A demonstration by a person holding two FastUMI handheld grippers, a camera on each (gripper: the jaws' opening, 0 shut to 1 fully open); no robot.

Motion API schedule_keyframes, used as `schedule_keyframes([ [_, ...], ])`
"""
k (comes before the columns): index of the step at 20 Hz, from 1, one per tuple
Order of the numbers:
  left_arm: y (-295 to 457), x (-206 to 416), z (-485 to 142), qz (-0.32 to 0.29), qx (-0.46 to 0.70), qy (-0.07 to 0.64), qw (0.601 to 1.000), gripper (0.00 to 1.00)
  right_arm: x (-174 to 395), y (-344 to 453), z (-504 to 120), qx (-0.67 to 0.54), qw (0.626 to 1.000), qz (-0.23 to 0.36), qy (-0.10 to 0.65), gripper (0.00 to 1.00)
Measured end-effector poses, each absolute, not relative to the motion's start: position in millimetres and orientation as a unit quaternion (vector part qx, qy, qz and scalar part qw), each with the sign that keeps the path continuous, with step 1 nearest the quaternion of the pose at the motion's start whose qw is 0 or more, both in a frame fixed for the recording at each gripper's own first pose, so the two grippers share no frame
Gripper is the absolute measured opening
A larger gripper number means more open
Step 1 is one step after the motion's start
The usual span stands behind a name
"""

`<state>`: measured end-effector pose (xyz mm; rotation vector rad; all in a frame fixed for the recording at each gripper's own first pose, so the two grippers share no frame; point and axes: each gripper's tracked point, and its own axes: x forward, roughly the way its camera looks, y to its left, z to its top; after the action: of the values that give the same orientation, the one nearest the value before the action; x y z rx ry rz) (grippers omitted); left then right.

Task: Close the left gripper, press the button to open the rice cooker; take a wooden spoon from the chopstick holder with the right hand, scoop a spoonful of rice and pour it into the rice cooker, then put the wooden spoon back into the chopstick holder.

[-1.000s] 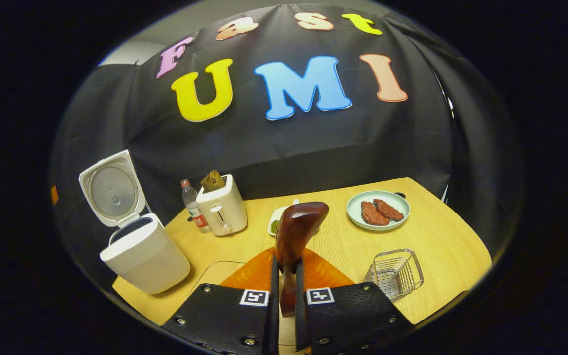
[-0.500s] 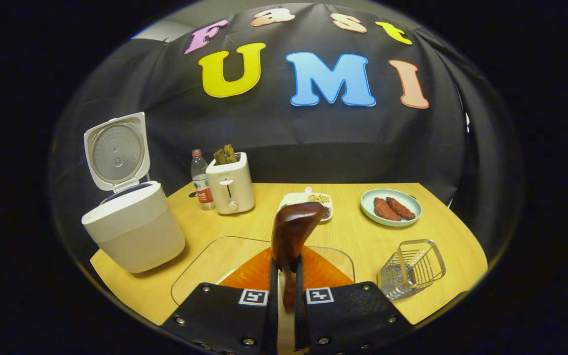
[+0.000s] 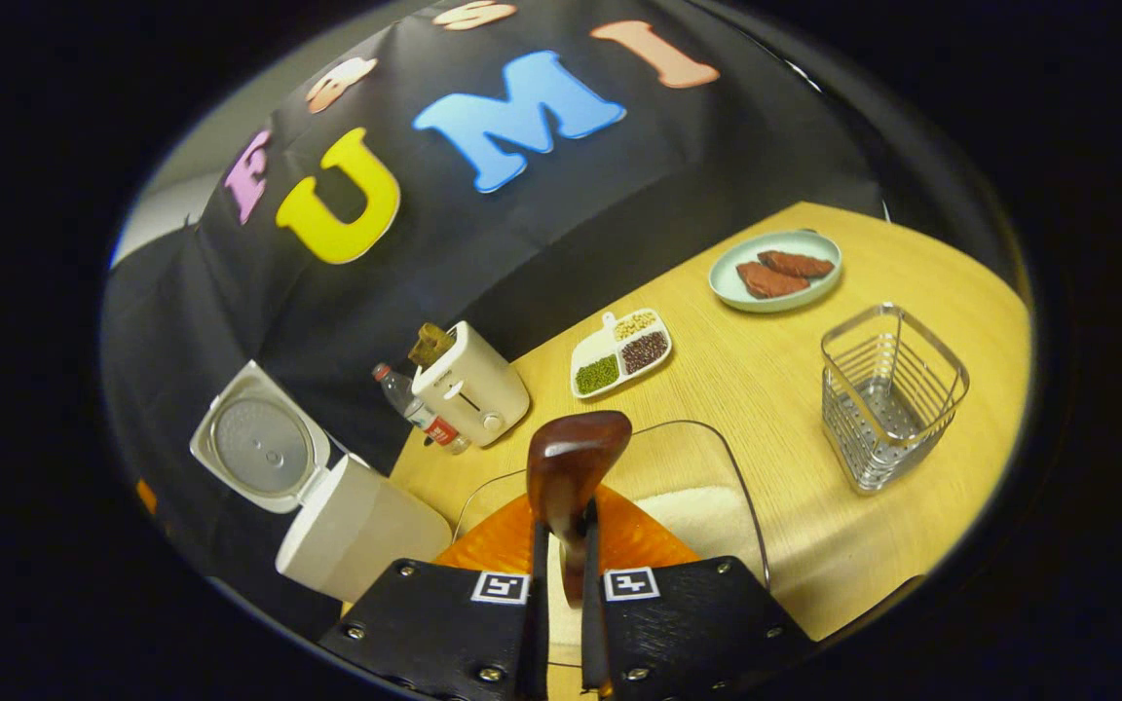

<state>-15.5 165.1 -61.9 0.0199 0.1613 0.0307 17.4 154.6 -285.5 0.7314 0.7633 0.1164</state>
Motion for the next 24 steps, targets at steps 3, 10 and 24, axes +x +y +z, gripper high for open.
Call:
schedule_keyframes([
  [3, 162, -15, -59, 0.011, 0.015, 0.082, 0.996, 0.99, 21, 143, -288, 0.427, 0.825, 0.042, 0.368, 0.14],
  [10, 154, -15, -52, 0.013, 0.013, 0.072, 0.997, 0.99, 32, 124, -276, 0.542, 0.761, 0.028, 0.355, 0.13],
  [24, 188, -20, -70, 0.043, -0.008, 0.081, 0.996, 0.97, 77, 219, -176, 0.570, 0.733, 0.137, 0.345, 0.13],
])
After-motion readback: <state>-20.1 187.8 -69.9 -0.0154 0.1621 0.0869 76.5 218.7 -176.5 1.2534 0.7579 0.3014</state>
